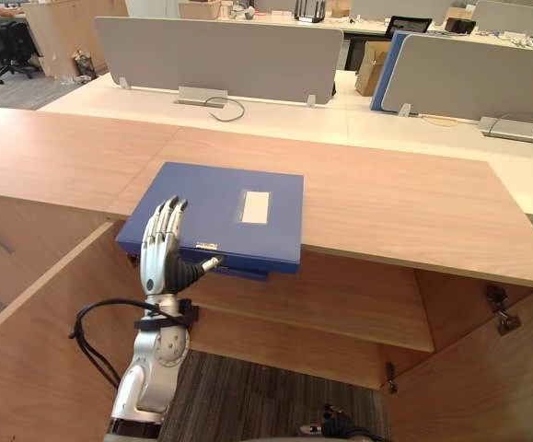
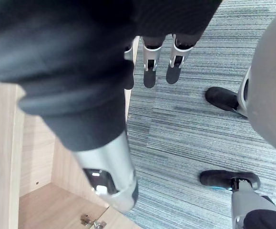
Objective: Walk over to the cabinet, pick up the folder, carry it to the office cabinet, place the folder inside the office cabinet, then close the office cabinet door
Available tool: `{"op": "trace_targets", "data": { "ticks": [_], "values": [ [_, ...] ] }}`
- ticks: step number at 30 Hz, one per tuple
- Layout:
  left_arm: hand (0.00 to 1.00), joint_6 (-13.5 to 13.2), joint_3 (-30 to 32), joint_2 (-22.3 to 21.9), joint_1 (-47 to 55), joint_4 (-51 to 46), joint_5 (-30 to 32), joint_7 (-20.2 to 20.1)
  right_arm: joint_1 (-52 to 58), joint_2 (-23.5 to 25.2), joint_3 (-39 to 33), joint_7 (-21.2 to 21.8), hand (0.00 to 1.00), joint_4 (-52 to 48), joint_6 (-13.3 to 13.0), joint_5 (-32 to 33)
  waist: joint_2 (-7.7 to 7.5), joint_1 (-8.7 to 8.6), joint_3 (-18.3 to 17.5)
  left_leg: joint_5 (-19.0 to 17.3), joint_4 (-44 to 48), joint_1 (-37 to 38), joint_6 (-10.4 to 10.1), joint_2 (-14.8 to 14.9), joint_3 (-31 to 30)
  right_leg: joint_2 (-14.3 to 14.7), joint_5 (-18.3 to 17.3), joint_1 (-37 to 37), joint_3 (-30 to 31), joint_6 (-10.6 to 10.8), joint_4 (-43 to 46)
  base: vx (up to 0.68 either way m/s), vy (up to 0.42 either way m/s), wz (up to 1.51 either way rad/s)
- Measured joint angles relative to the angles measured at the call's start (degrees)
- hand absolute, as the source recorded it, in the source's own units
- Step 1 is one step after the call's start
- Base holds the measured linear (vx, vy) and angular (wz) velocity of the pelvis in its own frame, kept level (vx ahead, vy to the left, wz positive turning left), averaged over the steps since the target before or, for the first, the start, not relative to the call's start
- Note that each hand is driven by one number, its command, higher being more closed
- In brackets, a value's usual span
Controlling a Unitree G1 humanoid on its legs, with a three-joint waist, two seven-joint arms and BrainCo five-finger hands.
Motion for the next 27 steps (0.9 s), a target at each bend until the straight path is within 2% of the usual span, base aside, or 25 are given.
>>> {"op": "trace_targets", "data": {
  "ticks": [6,12,14,27],
  "values": [
    [0.00,-0.11,-1.82,2.81,-1.37,4.13,4.26,0.15,-0.76,-0.57,-2.29,-0.25,0.00,0.05,0.08,-1.00,0.23,-1.50,0.19,0.11,-0.33,0.11,0.57,-0.85,-0.04,-0.81,0.66,0.20,-0.01,0.31,-0.05,-0.01,0.037,0.01],
    [0.00,-0.10,-3.44,5.28,-2.30,6.15,5.00,0.86,-0.82,-1.10,-4.65,-0.40,0.00,0.05,0.26,-1.53,0.41,-2.35,0.33,0.12,-0.49,0.71,1.14,-1.65,0.01,-1.55,1.16,0.28,0.00,0.53,-0.08,-0.06,0.018,-0.01],
    [0.00,-0.10,-4.25,6.11,-2.66,6.61,6.74,1.27,-0.83,-1.20,-6.77,-0.42,0.00,0.03,0.67,-3.22,0.50,-2.44,0.39,0.23,-0.58,0.70,1.29,-1.80,0.02,-1.69,1.31,0.25,0.02,0.75,-0.09,-0.05,-0.004,0.00],
    [0.00,-0.88,-8.84,13.02,-9.26,10.61,13.06,1.90,-0.89,-4.32,-13.42,-0.44,0.00,2.20,1.40,-3.08,1.62,-4.21,1.15,0.69,-1.35,0.73,1.49,-1.94,-0.18,-1.69,1.40,-0.01,-0.26,0.85,-0.09,-0.01,-0.002,0.00]
  ]
}}
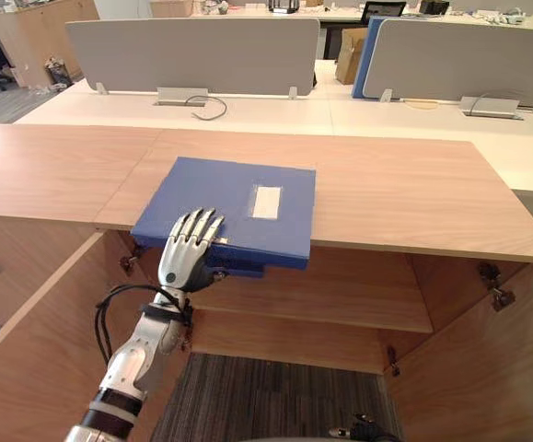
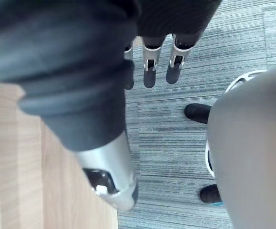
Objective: Walk over to the cabinet, pick up the folder, carry it to the office cabinet, place the folder inside the office cabinet, then close the office cabinet door
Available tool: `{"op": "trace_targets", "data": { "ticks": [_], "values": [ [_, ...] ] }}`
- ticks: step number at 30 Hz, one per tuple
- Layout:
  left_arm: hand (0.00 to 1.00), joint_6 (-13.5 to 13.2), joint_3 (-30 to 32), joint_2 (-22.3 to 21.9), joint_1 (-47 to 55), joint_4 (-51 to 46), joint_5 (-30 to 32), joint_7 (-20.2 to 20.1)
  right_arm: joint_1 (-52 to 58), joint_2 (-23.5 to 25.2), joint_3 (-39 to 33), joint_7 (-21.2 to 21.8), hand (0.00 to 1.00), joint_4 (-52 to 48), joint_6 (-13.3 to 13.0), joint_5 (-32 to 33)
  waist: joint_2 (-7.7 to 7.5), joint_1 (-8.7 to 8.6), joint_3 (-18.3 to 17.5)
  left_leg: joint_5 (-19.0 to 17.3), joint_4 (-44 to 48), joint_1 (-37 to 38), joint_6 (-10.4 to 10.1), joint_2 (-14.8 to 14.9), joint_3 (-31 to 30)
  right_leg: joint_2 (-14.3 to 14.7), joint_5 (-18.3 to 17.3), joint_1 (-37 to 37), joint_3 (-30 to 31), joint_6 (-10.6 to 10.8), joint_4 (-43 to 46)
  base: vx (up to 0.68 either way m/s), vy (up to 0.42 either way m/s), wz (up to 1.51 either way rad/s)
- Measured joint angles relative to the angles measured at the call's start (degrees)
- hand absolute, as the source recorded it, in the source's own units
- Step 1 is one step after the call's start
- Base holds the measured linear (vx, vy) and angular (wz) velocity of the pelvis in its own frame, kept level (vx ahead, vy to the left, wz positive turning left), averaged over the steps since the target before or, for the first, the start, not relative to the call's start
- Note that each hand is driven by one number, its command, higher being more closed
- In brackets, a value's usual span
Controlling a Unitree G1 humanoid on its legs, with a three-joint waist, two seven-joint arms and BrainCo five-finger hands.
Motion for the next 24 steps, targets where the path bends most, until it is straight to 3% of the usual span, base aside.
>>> {"op": "trace_targets", "data": {
  "ticks": [4,11,12,24],
  "values": [
    [0.00,-0.50,-2.24,3.14,-2.28,1.86,2.07,0.01,-0.25,-0.87,-0.22,-0.01,0.00,0.01,-0.03,0.04,-0.05,-0.61,0.03,0.01,-0.02,-0.01,0.01,-0.04,-0.10,-0.03,0.05,0.02,-0.14,0.00,0.00,0.00,0.000,0.00],
    [0.00,-0.91,-4.02,4.80,-5.02,3.80,3.07,0.00,-0.52,-1.30,-2.18,-0.04,0.00,0.01,-0.16,0.60,-0.04,-0.92,0.07,0.01,-0.02,-0.01,0.01,-0.04,-0.14,-0.03,0.06,0.01,-0.16,0.00,0.00,-0.01,-0.006,0.00],
    [1.00,-0.92,-4.11,5.12,-5.55,4.17,3.31,-0.02,-0.63,-1.30,-2.18,-0.04,0.00,0.01,-0.16,0.98,-0.04,-1.03,0.08,0.01,-0.03,-0.01,0.01,-0.04,-0.13,-0.03,0.06,0.01,-0.16,0.00,0.00,0.00,0.000,0.00],
    [1.00,0.38,-4.65,5.92,-11.03,5.64,5.13,0.96,-1.21,-1.32,-2.19,-0.05,0.00,0.02,-0.23,2.27,-0.02,-2.47,0.12,0.00,-0.13,0.03,0.01,-0.04,-0.02,-0.02,0.06,-0.03,0.10,0.00,0.00,0.00,0.000,0.00]
  ]
}}
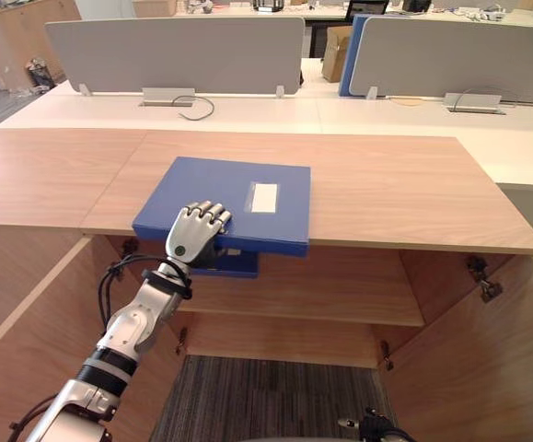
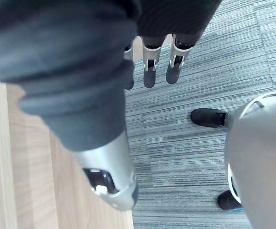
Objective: Walk over to the cabinet, pick up the folder, carry it to the office cabinet, place the folder inside the office cabinet, then close the office cabinet door
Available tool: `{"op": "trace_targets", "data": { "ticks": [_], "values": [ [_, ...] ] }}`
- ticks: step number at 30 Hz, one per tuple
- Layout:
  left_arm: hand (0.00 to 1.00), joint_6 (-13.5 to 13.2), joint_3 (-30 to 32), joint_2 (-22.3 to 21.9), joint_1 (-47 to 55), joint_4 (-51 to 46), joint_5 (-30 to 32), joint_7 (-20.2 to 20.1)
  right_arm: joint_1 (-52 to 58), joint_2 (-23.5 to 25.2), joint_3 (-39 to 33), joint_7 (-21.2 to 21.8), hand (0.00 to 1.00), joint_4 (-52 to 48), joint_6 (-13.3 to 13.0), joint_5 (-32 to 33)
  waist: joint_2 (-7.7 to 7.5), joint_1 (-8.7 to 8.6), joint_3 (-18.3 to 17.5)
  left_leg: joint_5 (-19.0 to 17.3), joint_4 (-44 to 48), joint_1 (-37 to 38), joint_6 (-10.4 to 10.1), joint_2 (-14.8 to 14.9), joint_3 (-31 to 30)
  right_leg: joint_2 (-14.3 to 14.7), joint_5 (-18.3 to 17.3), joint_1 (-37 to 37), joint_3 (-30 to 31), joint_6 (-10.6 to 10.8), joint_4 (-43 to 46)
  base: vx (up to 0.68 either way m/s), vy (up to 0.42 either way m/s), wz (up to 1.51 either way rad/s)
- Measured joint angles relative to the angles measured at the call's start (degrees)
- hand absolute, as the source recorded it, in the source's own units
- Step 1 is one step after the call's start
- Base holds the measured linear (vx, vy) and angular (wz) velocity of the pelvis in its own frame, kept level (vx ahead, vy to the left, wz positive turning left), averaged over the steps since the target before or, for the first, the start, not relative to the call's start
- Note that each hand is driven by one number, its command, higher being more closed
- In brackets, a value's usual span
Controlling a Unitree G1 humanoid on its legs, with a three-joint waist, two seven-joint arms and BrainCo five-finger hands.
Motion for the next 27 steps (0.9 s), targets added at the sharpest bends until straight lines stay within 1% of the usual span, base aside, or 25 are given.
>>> {"op": "trace_targets", "data": {
  "ticks": [6,11,13,16,18,19,21,23,27],
  "values": [
    [1.00,0.11,1.24,0.10,-0.26,0.29,0.15,0.11,0.00,0.00,0.05,-0.02,0.00,0.00,-0.01,-0.02,-0.01,-0.33,0.08,-0.01,0.00,0.09,-0.01,0.03,0.16,0.01,0.00,0.00,0.19,0.00,-0.01,0.00,0.000,0.00],
    [1.00,1.11,3.62,-0.60,0.18,-0.22,0.14,0.10,0.02,0.00,0.12,-0.04,0.00,0.00,-0.02,-0.09,-0.05,-0.36,0.57,-0.01,0.00,0.12,-0.01,0.04,0.21,0.01,0.01,-0.01,0.31,0.01,-0.01,0.00,0.000,0.00],
    [1.00,1.75,5.15,-1.59,1.37,-2.99,0.13,0.06,0.02,0.00,0.14,-0.05,0.00,0.00,-0.04,-0.11,-0.08,-0.33,1.30,-0.01,0.00,0.12,-0.01,0.03,0.21,0.00,0.01,0.00,0.31,0.01,-0.01,0.00,0.000,0.00],
    [1.00,2.29,7.73,-4.50,5.09,-10.07,-0.74,0.22,0.34,0.02,0.55,-0.10,0.00,0.32,-0.02,-0.11,-0.13,-0.22,1.85,-0.05,0.00,0.03,0.05,0.05,0.16,0.03,0.02,-0.03,0.31,0.02,0.00,0.00,0.000,0.00],
    [1.00,2.41,8.81,-7.08,8.11,-17.04,-3.62,0.70,0.40,0.02,0.58,-0.30,0.00,0.39,-0.02,-0.11,-0.10,0.04,1.88,-0.15,0.02,0.02,0.23,0.02,0.11,0.00,0.03,-0.02,0.31,0.02,0.01,0.00,0.000,0.00],
    [1.00,2.40,8.87,-7.77,8.74,-18.80,-4.56,0.86,0.48,0.05,0.87,-0.35,0.00,0.57,-0.07,-0.10,-0.15,0.29,1.83,-0.15,0.25,-0.23,0.23,-0.03,0.01,-0.15,0.03,-0.02,0.50,0.03,0.02,0.00,0.000,0.00],
    [1.00,2.18,9.02,-10.83,9.94,-25.13,-7.22,1.27,0.37,0.00,1.02,-0.50,0.00,2.25,-0.11,-0.07,-0.14,1.72,1.85,-0.10,1.18,-1.39,0.30,-0.13,-1.50,-0.61,0.18,-0.55,0.62,0.27,0.08,0.00,0.000,0.00],
    [1.00,2.21,9.62,-12.01,10.64,-28.44,-8.89,1.49,0.33,0.31,1.02,-0.54,0.00,2.69,-0.13,-0.08,-0.10,2.42,1.82,0.18,1.37,-1.68,0.69,-0.36,-1.96,-0.81,0.22,-0.63,0.65,0.32,0.36,-0.04,-0.018,0.04],
    [1.00,2.56,11.98,-12.75,12.12,-33.94,-10.56,3.49,0.44,0.27,0.51,-0.53,0.00,3.66,-0.25,-0.10,-0.05,3.42,1.80,0.36,2.08,-2.12,0.82,-0.68,-2.68,-1.07,0.21,-0.55,0.66,0.33,0.38,-0.08,-0.006,0.05]
  ]
}}
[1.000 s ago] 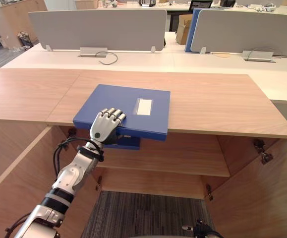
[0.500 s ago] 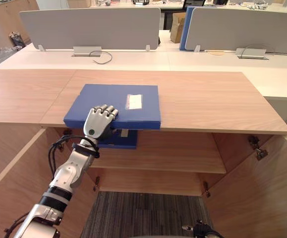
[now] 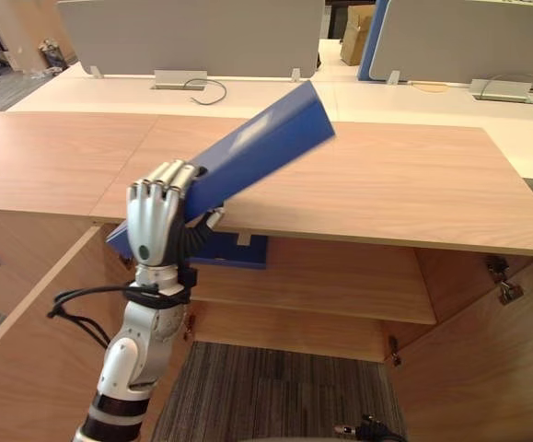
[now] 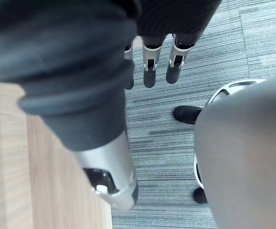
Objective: Walk over to the cabinet, pick up the folder, carry it to the office cabinet, place the folder inside the office cabinet, then close the office cabinet door
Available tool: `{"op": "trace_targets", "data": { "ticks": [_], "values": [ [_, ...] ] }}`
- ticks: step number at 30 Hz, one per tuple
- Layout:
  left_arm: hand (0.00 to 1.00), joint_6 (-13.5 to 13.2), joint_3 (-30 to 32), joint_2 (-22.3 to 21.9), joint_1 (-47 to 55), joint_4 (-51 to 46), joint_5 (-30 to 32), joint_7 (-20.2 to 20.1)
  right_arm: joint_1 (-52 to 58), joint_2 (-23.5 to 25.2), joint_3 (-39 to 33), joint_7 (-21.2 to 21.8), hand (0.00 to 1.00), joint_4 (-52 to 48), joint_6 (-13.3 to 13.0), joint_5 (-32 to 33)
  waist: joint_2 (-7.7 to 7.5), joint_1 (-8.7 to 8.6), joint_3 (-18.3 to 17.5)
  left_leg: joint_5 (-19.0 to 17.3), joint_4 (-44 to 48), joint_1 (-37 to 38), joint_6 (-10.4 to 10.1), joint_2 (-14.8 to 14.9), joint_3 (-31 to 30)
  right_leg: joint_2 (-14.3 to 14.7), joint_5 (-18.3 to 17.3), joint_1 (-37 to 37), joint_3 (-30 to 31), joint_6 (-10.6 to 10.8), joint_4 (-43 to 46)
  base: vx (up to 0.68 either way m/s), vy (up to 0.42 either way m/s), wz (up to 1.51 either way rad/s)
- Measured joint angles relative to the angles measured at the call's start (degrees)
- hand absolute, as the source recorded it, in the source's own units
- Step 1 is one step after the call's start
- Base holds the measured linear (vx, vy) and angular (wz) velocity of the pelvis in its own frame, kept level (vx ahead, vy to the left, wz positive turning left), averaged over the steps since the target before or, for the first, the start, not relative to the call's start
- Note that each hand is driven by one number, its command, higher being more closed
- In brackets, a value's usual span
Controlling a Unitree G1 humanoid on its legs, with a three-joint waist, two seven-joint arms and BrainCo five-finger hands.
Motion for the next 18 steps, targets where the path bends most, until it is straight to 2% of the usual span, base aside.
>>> {"op": "trace_targets", "data": {
  "ticks": [4,7,8,10,11,12,13,15,16,18],
  "values": [
    [1.00,0.64,2.14,-1.00,2.20,-3.96,-1.07,1.50,0.35,-0.09,-0.59,0.09,0.00,0.59,-0.27,-0.08,0.05,1.47,-0.08,0.36,-0.05,-0.15,-0.19,0.06,-0.57,0.05,-0.03,-0.38,0.02,0.02,0.19,-0.11,-0.005,0.04],
    [1.00,0.81,3.90,-2.01,3.00,-4.90,-2.05,2.39,0.53,-0.09,-0.63,0.30,0.00,0.58,-0.33,-0.13,0.03,1.74,-0.28,0.44,-0.04,-0.83,-0.33,0.16,-0.93,0.04,-0.05,-0.70,0.00,0.02,0.66,-0.07,-0.002,0.03],
    [1.00,0.88,4.73,-3.11,3.49,-5.45,-3.45,2.46,0.56,-0.06,-0.74,0.32,0.00,0.57,-0.39,-0.13,-0.01,1.82,-0.34,0.51,-0.03,-0.92,-0.38,0.20,-1.10,0.00,-0.02,-1.01,-0.03,0.06,0.93,-0.02,0.000,0.03],
    [1.00,0.27,4.91,-6.77,4.84,-6.38,-10.16,1.79,0.71,0.02,-0.74,0.30,0.00,0.57,-0.40,-0.05,-0.06,2.13,-0.39,0.56,-0.02,-0.97,-0.35,0.24,-1.29,-0.08,-0.03,-1.11,-0.11,0.09,1.28,-0.01,0.002,0.04],
    [1.00,-0.52,4.24,-9.64,5.94,-7.08,-15.12,1.53,0.89,0.06,-0.74,0.29,0.00,0.56,-0.41,-0.03,-0.14,2.53,-0.47,0.56,-0.03,-1.02,-0.35,0.15,-1.47,-0.12,-0.09,-1.12,-0.20,0.15,1.39,0.01,0.009,0.07],
    [1.00,-2.39,3.21,-11.40,6.64,-7.49,-23.00,0.25,1.08,0.16,-0.73,0.18,0.00,0.56,-0.40,0.13,-0.17,2.97,-0.50,0.56,-0.02,-1.07,-0.34,0.01,-1.61,-0.14,-0.14,-1.11,-0.24,0.22,1.44,0.02,0.009,0.08],
    [1.00,-3.05,2.87,-11.70,6.69,-7.49,-26.61,-0.42,1.11,0.18,-0.71,0.15,0.00,0.57,-0.38,0.15,-0.16,3.16,-0.51,0.56,-0.01,-1.11,-0.34,0.01,-1.68,-0.14,-0.17,-1.12,-0.27,0.26,1.44,0.02,0.006,0.07],
    [1.00,-7.16,2.24,-12.16,6.69,-7.47,-47.61,-5.38,1.12,0.71,-0.58,-0.11,0.00,0.51,-0.34,2.89,-0.14,3.10,-0.61,0.58,0.07,-1.21,-0.33,0.06,-1.78,-0.07,-0.22,-1.12,-0.34,0.31,1.44,0.01,-0.002,0.02],
    [1.00,-8.03,2.27,-12.57,6.69,-7.46,-52.90,-6.92,1.18,0.78,-0.55,-0.17,0.00,0.49,-0.33,4.22,-0.15,3.09,-0.71,0.58,0.07,-1.21,-0.33,0.07,-1.77,-0.05,-0.22,-1.12,-0.33,0.31,1.43,0.00,0.000,0.00],
    [1.00,-10.44,3.34,-14.30,6.69,-7.38,-68.04,-10.88,2.25,0.91,-0.46,-0.43,0.00,-0.33,-0.48,8.97,-0.25,3.12,-1.56,0.58,0.07,-1.21,-0.32,0.16,-1.76,-0.03,-0.24,-1.11,-0.32,0.31,1.41,0.00,0.000,0.00]
  ]
}}
